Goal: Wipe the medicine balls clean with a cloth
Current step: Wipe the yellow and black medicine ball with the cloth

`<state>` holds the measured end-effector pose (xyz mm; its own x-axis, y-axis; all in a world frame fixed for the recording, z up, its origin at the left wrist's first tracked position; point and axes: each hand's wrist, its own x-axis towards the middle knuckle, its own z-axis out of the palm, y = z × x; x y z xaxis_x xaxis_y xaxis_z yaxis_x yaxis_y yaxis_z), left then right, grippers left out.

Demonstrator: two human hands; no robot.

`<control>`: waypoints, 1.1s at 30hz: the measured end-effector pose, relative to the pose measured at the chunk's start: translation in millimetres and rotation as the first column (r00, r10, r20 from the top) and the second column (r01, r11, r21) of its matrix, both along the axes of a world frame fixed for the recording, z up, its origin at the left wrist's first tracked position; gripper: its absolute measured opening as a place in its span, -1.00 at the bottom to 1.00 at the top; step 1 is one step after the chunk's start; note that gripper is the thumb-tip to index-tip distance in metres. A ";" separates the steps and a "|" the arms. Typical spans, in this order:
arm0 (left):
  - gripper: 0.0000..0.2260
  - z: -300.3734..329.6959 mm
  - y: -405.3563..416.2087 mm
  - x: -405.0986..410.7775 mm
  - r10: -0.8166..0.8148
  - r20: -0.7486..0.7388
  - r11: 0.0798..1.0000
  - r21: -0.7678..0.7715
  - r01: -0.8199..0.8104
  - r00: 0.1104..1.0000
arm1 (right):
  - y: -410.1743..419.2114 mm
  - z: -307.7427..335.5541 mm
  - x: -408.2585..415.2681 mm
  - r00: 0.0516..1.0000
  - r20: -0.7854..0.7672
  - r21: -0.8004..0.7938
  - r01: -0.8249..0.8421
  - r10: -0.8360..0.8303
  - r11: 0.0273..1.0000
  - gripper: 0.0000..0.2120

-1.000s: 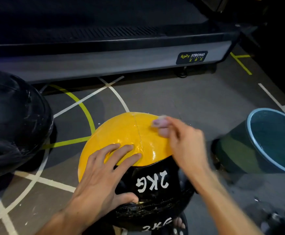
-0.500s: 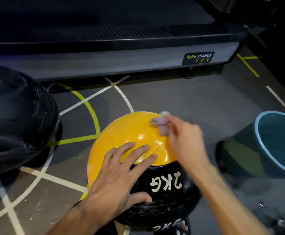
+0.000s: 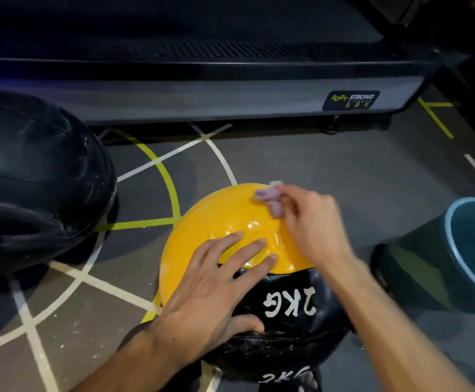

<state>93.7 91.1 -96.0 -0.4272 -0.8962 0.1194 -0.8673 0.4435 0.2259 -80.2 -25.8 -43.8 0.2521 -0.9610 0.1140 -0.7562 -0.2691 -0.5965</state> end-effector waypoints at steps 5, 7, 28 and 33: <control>-0.12 9.7 -17.9 -5.5 -0.095 0.060 0.995 0.042 0.093 0.994 | -10.3 -21.9 -48.9 0.947 -0.135 0.046 0.299 -0.291 0.953 -0.74; -0.13 15.7 -26.6 -14.4 -0.131 0.079 0.990 0.065 0.126 0.988 | -12.1 -18.3 -55.6 0.932 -0.125 0.078 0.353 -0.342 0.933 -0.74; -0.31 22.6 -32.1 -31.7 -0.109 0.115 0.988 0.118 0.095 0.987 | -17.6 9.7 96.0 0.813 -0.220 0.312 -0.464 0.538 0.829 -0.73; -0.19 16.1 -20.3 -28.6 -0.081 0.130 0.996 0.053 0.075 0.988 | -70.5 17.1 28.3 0.874 -0.438 0.191 -0.138 0.210 0.972 -0.79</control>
